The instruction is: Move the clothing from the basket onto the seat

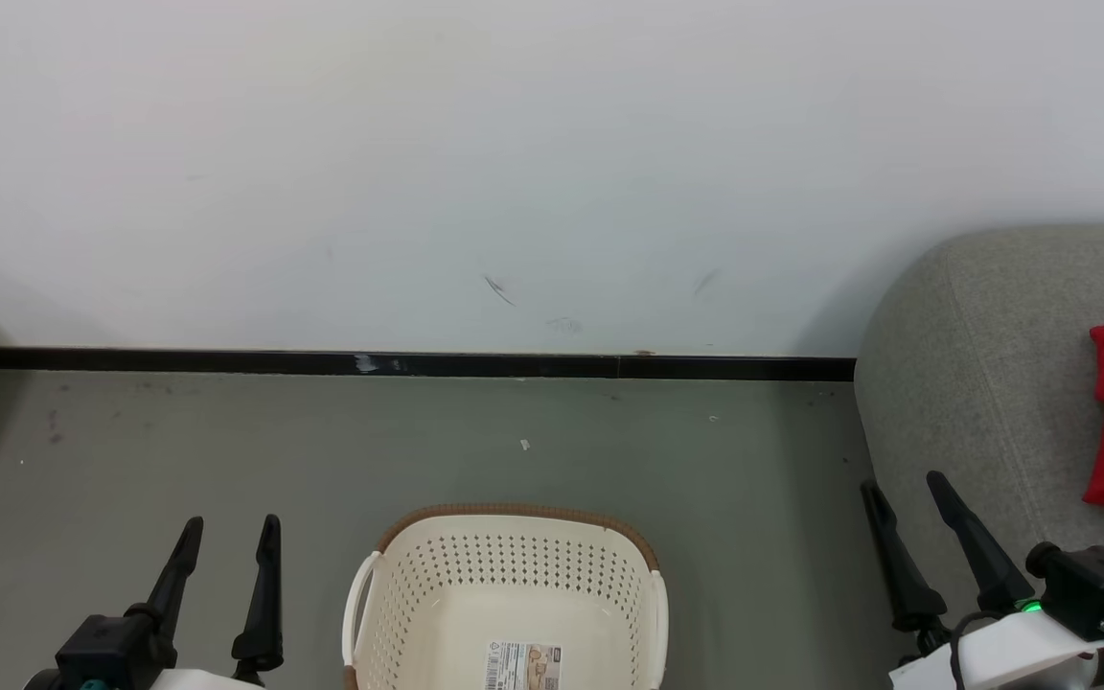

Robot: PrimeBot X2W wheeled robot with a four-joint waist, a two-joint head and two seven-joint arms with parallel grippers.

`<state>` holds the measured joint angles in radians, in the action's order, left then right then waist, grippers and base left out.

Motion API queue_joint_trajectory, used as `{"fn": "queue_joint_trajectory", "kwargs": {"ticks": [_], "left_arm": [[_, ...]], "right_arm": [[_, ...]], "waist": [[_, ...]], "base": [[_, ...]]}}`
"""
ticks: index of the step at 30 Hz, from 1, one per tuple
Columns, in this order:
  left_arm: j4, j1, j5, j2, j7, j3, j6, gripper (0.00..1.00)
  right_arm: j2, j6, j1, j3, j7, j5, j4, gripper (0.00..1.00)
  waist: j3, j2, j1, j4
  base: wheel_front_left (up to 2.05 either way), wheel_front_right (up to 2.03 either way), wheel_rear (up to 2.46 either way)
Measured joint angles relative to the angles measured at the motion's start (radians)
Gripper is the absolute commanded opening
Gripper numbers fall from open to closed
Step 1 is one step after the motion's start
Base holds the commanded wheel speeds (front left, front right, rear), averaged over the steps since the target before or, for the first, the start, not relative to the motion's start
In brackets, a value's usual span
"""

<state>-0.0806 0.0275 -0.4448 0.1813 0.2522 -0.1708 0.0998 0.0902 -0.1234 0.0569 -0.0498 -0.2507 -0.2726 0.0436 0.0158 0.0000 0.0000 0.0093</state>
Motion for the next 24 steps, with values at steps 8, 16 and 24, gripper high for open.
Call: {"fn": "queue_joint_trajectory", "kwargs": {"ticks": [8, 16, 24], "left_arm": [[-0.007, 0.000, 0.013, -0.015, 0.000, 0.014, -0.018, 1.00], [-0.052, 0.013, 0.013, -0.048, -0.002, 0.009, -0.033, 0.00], [-0.073, 0.028, -0.037, -0.060, -0.015, 0.014, -0.042, 0.00]], "right_arm": [[-0.005, 0.000, 0.000, 0.005, 0.000, 0.010, -0.007, 1.00], [-0.019, 0.000, 0.017, 0.000, 0.003, 0.011, 0.030, 0.00], [-0.026, 0.000, 0.042, -0.013, 0.004, -0.044, 0.042, 0.00]], "waist": [[-0.001, 0.0000, 0.0000, -0.001], [-0.002, 0.0000, 0.0000, 0.000], [-0.003, 0.0000, 0.0000, -0.001]], "base": [[0.00, 0.00, 0.00], [0.00, 0.00, 0.00], [0.00, 0.00, 0.00]]}}
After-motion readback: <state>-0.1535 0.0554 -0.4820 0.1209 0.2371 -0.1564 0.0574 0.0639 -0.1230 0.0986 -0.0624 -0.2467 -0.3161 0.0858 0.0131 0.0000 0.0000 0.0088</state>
